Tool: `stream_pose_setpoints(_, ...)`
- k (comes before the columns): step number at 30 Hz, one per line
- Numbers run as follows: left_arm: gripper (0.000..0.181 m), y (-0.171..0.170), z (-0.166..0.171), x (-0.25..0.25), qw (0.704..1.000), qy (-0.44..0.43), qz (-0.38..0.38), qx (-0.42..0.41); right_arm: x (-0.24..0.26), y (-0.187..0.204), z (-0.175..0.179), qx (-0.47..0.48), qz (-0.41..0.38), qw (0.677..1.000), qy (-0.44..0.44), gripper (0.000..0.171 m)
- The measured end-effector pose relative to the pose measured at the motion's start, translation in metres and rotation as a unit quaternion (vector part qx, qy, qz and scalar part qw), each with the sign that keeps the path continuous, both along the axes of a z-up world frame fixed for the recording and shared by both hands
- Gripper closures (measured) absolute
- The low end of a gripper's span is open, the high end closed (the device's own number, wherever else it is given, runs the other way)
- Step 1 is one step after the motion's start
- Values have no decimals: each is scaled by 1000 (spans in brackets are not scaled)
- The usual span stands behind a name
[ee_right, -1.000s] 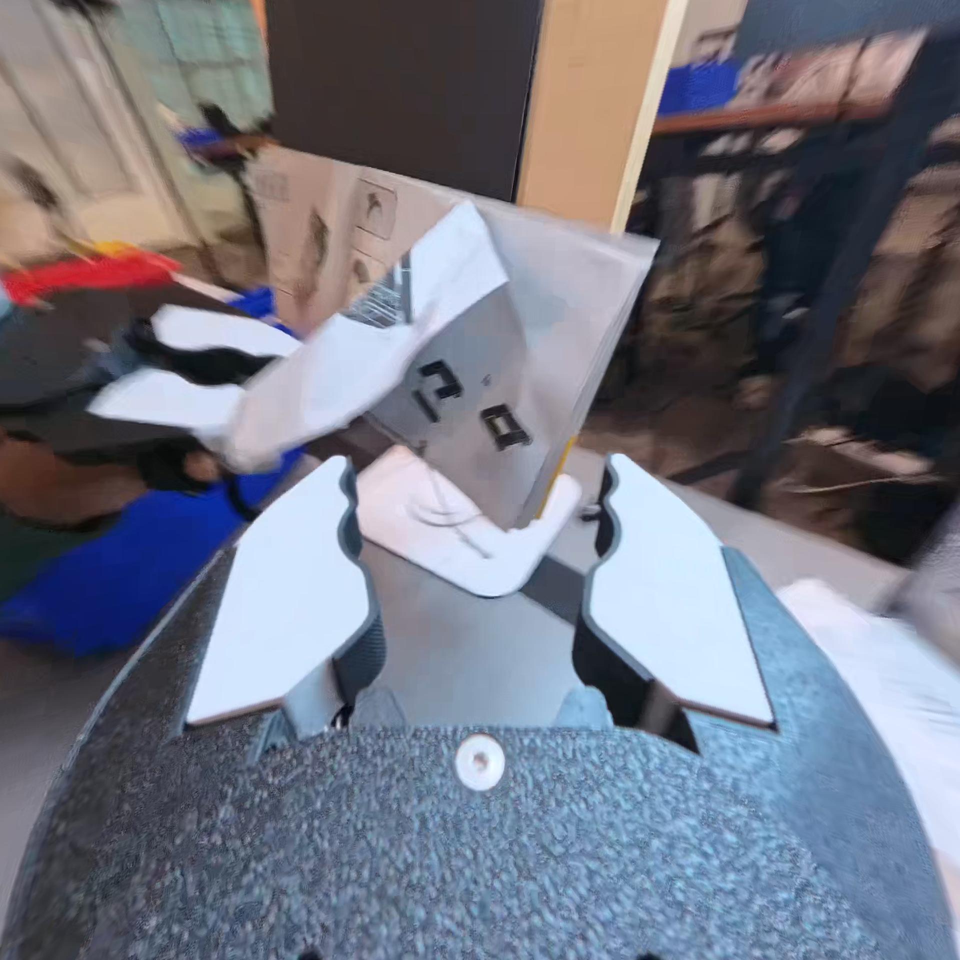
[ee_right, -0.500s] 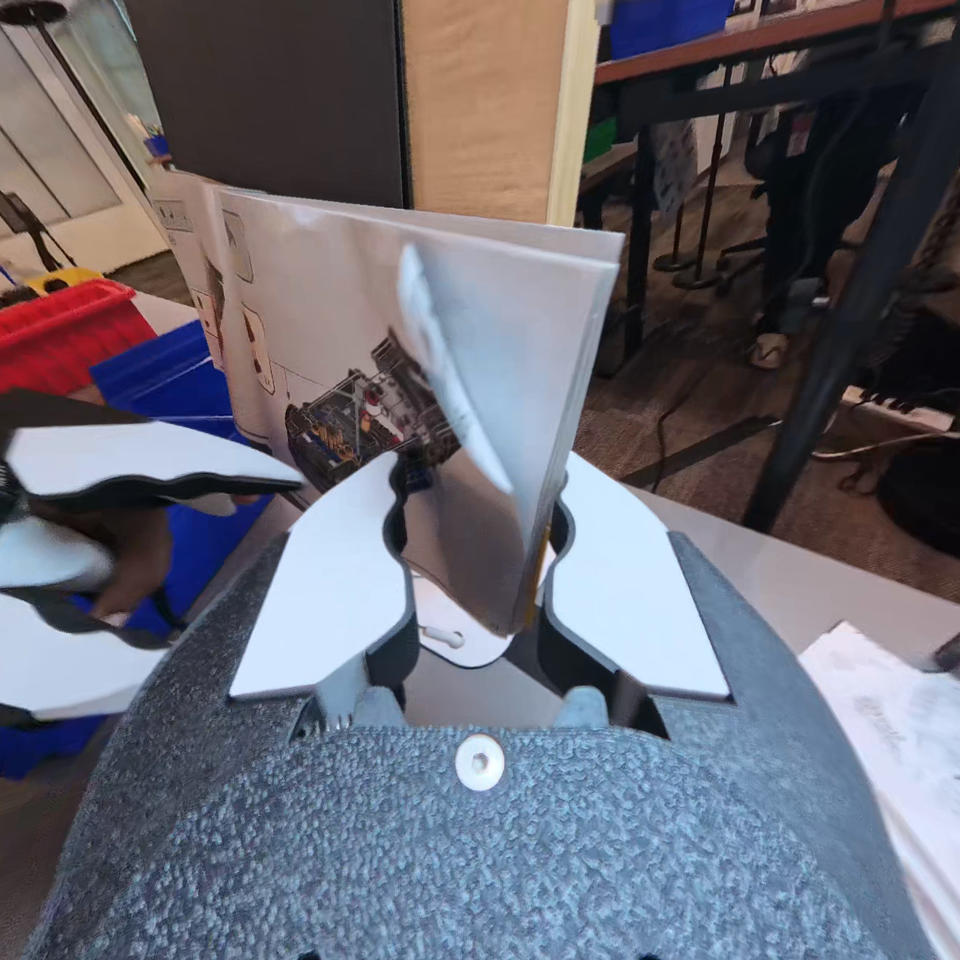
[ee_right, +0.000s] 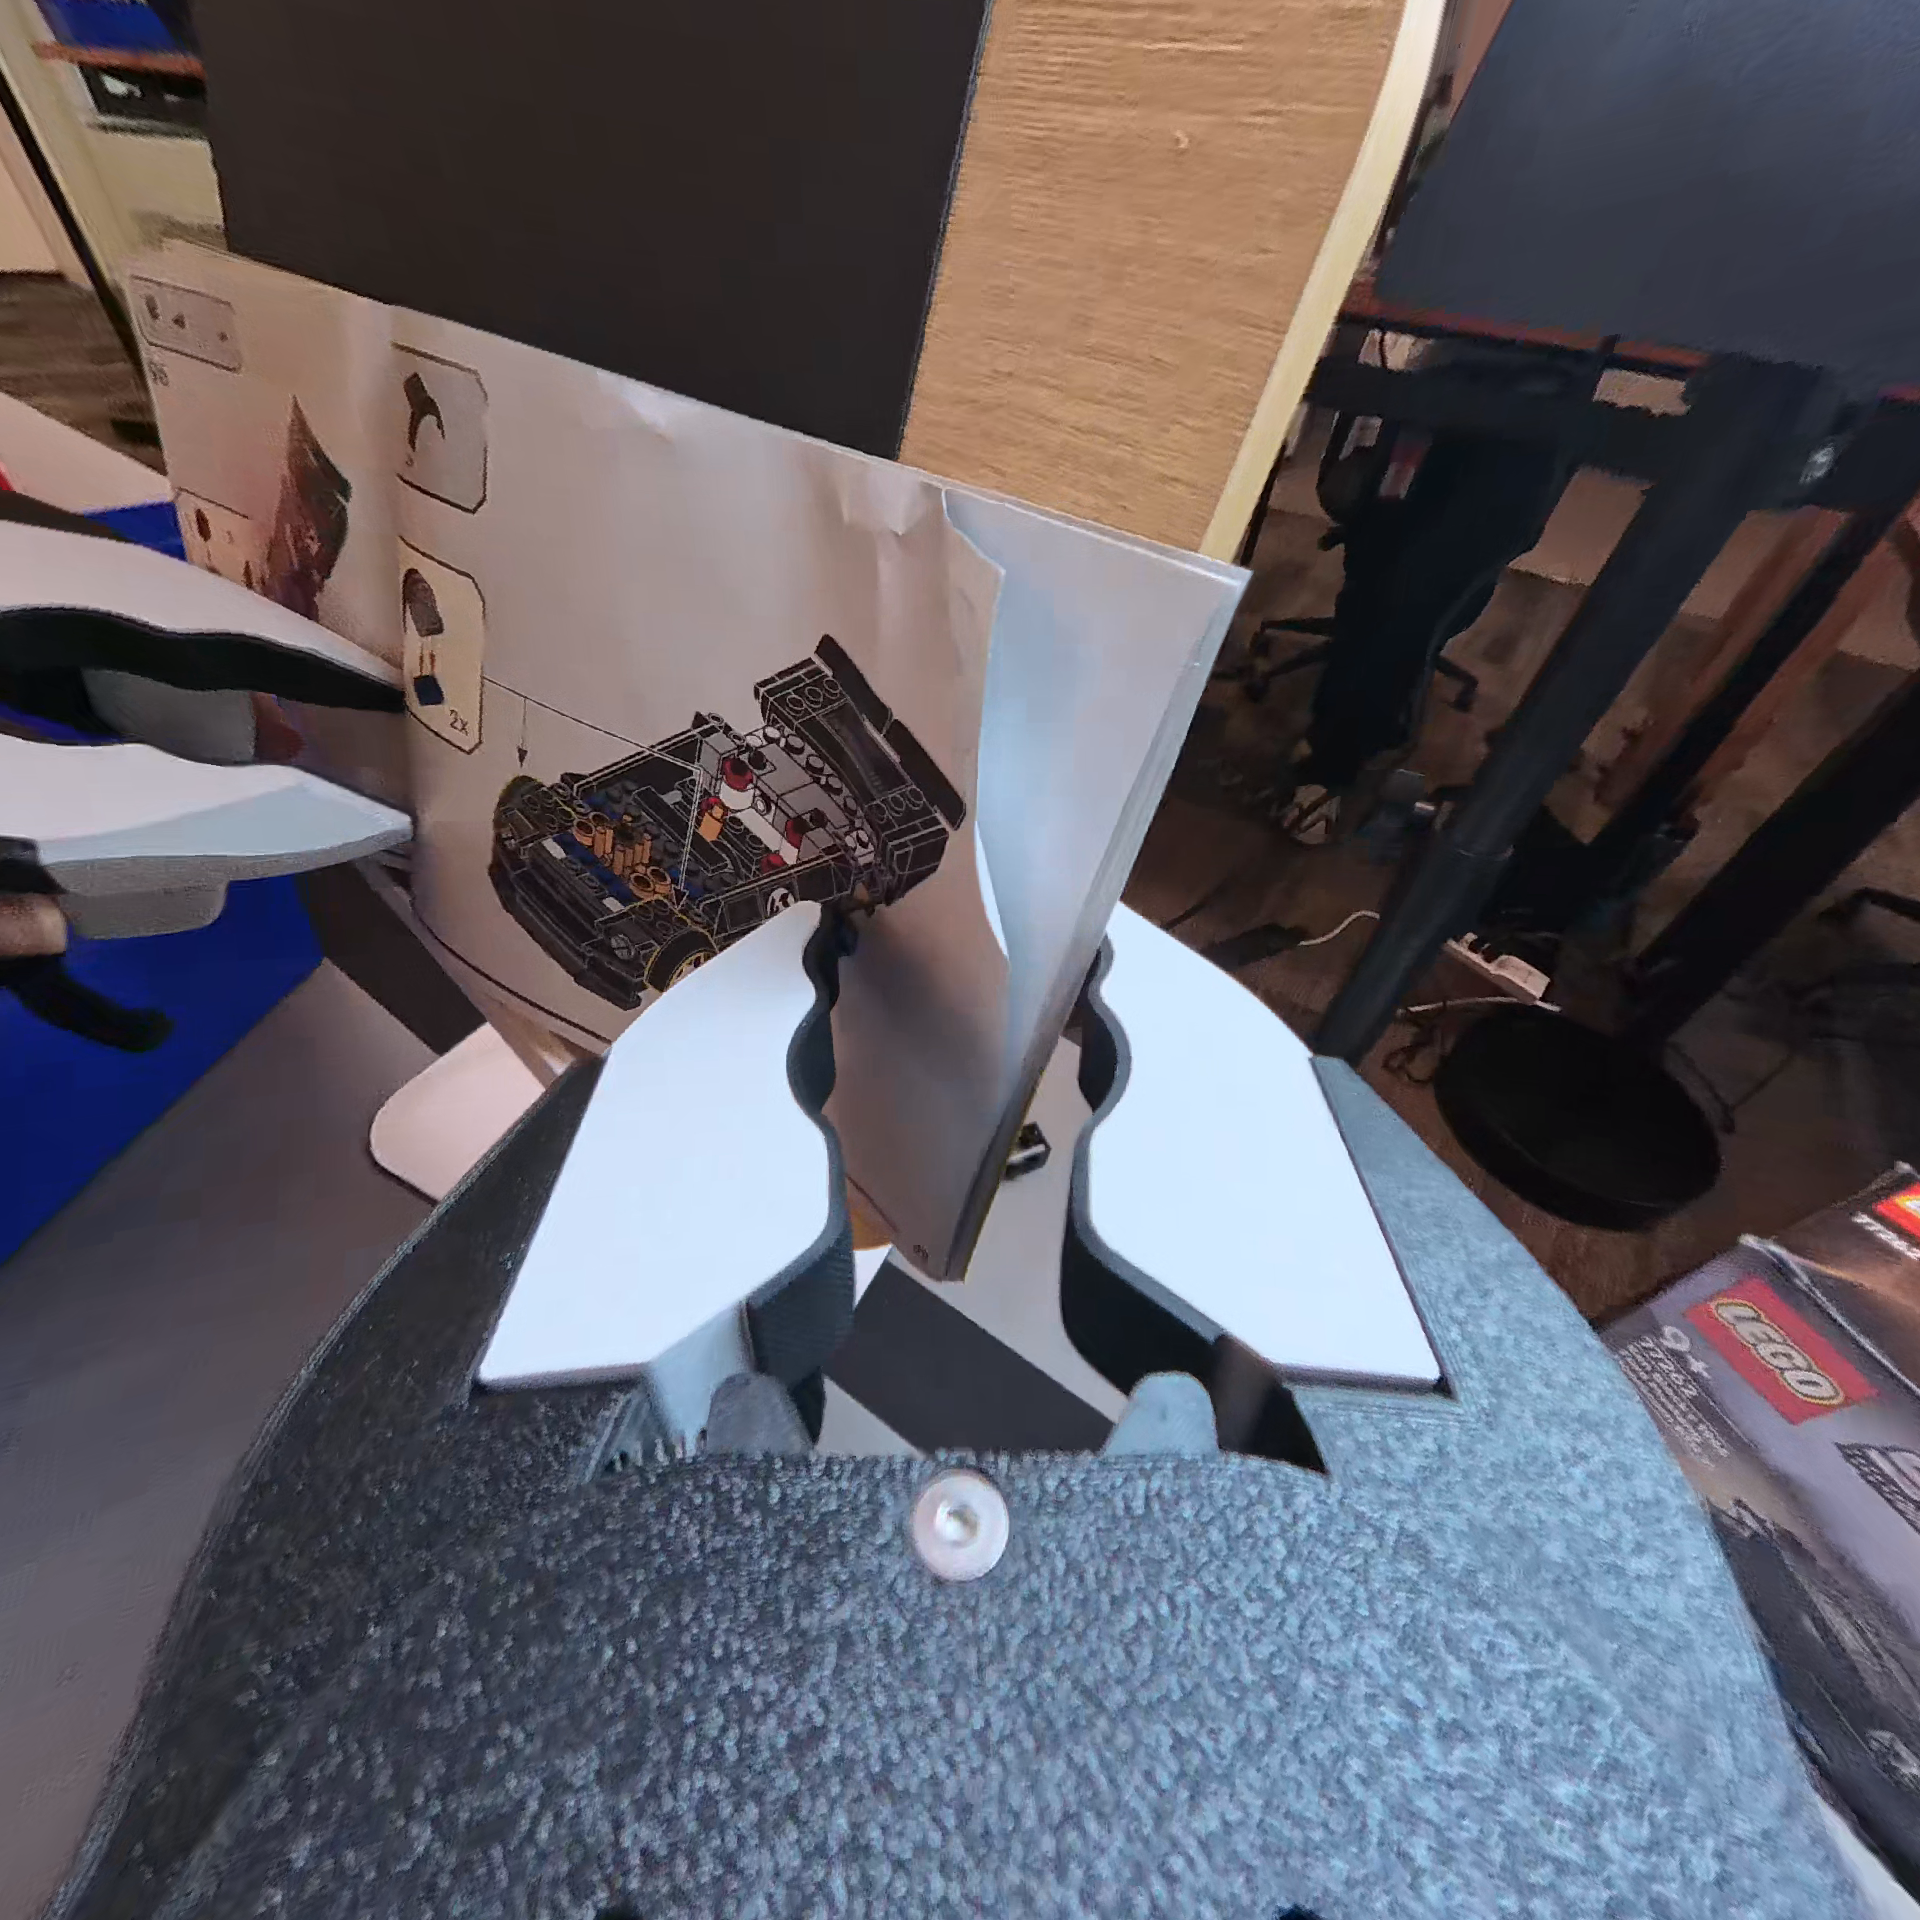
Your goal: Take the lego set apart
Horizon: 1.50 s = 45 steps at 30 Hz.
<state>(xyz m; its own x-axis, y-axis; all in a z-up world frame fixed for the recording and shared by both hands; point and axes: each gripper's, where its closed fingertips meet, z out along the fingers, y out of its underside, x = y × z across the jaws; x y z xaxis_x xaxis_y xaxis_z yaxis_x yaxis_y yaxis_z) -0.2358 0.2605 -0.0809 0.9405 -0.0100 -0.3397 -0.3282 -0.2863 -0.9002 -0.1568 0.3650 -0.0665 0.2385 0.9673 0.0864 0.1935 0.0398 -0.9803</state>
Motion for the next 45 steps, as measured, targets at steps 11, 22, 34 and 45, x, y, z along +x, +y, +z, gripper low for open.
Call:
stream_pose_setpoints(11, 160, 7, -5, -5, 990, 109, 86, -7, 49, 1, 14, 68, -143, 986, 44, 112)
stream_pose_setpoints(22, 162, 1, -4, -4, 997, 55, 59, 6, -44, -79, -42, 130, -36, 988, -76, 148)
stream_pose_setpoints(34, 158, -39, -4, -41, 996, 53, 74, -3, -43, -48, -34, 107, 12, 990, -94, 171)
stream_pose_setpoints(45, 158, -41, -9, -46, 993, 88, 80, -1, -26, -52, -32, 78, 29, 995, -54, 153)
